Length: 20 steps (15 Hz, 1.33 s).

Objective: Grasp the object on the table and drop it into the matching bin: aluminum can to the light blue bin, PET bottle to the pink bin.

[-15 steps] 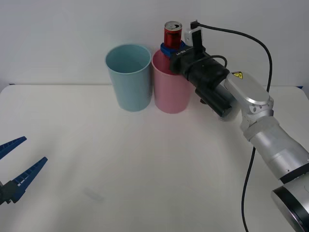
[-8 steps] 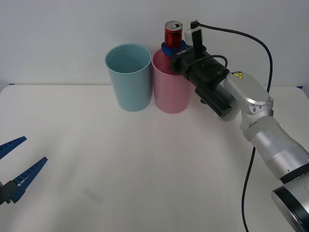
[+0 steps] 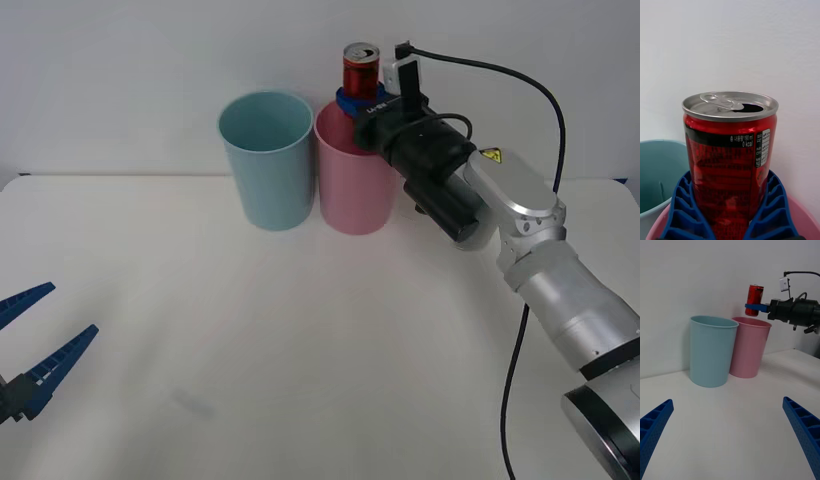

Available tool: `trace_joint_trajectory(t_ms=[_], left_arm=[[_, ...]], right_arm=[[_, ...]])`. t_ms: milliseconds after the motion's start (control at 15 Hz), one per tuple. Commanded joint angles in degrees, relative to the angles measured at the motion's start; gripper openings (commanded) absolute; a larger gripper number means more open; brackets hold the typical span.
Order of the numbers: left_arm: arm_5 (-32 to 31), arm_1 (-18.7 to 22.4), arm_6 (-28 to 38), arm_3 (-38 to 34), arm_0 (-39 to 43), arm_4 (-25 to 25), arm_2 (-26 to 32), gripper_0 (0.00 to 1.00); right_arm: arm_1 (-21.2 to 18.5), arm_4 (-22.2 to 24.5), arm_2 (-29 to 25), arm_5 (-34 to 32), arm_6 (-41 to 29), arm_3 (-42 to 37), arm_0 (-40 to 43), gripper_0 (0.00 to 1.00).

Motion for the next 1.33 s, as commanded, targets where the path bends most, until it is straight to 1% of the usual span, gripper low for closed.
trace_joint_trajectory(t_ms=[67,1200,1333], left_arm=[[0.0,0.0,0.0,0.0,0.0,0.0,0.0,1.0],[0.0,0.0,0.0,0.0,0.0,0.0,0.0,1.0],[0.0,0.0,0.0,0.0,0.0,0.0,0.0,1.0]], right_arm=[[0.1,0.1,0.0,0.3,0.0,0.0,0.0,0.0],[0.0,0.7,0.0,0.9,0.0,0.0,0.0,0.0],[0.4,0.7,0.2,0.9,-0.1,-0.2,-0.1,0.0]])
